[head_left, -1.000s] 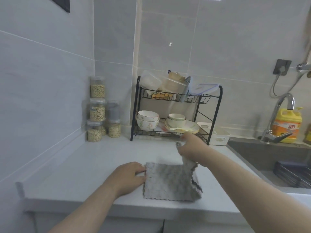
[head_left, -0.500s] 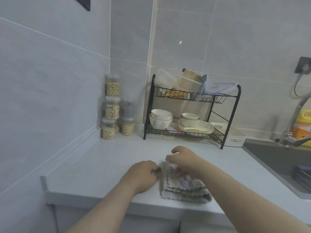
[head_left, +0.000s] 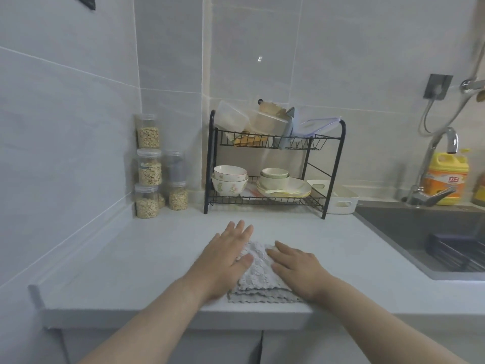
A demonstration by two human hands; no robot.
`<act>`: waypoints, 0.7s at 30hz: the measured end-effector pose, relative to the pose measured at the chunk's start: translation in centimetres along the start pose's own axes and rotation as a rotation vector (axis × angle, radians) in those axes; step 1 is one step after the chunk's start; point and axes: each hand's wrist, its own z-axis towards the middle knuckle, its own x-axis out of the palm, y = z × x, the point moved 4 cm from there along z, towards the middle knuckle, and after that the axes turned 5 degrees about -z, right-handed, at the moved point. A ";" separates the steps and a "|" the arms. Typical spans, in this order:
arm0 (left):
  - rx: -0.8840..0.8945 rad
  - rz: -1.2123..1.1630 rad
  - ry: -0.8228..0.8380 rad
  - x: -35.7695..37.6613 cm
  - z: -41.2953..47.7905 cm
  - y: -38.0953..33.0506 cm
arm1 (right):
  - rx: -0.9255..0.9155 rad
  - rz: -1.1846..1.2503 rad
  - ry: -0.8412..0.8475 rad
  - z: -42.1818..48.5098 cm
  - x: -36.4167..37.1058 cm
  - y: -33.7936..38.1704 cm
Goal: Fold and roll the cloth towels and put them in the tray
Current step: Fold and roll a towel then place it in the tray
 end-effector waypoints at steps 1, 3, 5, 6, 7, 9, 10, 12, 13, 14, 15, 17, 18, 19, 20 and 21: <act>0.001 0.088 0.047 0.5 0.4 -0.3 | -0.007 -0.002 -0.001 0.1 0.3 -0.1; -0.062 0.209 0.190 1.9 0.6 0.1 | -0.028 -0.010 0.027 0.2 0.8 -0.2; -0.140 0.245 0.276 2.8 0.6 1.1 | -0.011 -0.002 0.047 0.3 1.0 -0.5; -0.162 0.249 0.294 2.9 0.6 1.4 | 0.008 0.003 0.059 0.3 1.0 -0.4; -0.173 0.252 0.301 2.8 0.6 1.4 | 0.023 0.034 0.070 0.5 1.1 -0.5; -0.179 0.247 0.292 2.8 0.5 1.2 | 0.087 0.134 -0.024 0.3 0.7 -0.9; -0.177 0.244 0.282 2.8 0.4 1.0 | 0.144 0.205 -0.111 0.1 0.3 -1.3; -0.176 0.220 0.254 2.8 0.3 0.9 | 0.218 0.337 -0.264 -0.4 -0.3 -1.9; -0.175 0.183 0.222 2.7 0.2 0.8 | 0.203 0.375 -0.296 -0.6 -0.5 -1.8; -0.178 0.116 0.175 2.5 0.3 0.8 | 0.181 0.405 -0.292 -0.9 -0.7 -1.6; -0.183 0.018 0.106 2.1 0.5 0.7 | 0.152 0.453 -0.279 -1.1 -0.8 -1.5; -0.196 -0.172 -0.040 0.8 1.5 0.5 | 0.107 0.617 -0.275 -1.4 -1.1 -1.4; -0.210 -0.224 -0.070 0.2 2.3 0.4 | 0.092 0.731 -0.272 -1.4 -1.2 -1.5; -0.233 -0.272 -0.046 -0.3 3.2 0.4 | 0.089 0.841 -0.262 -1.6 -1.3 -1.7; -0.262 -0.329 0.033 -0.5 4.2 0.0 | 0.083 0.934 -0.250 -1.5 -1.2 -2.0; -0.287 -0.388 0.134 -0.4 5.1 -0.6 | 0.083 1.008 -0.249 -1.7 -1.4 -2.2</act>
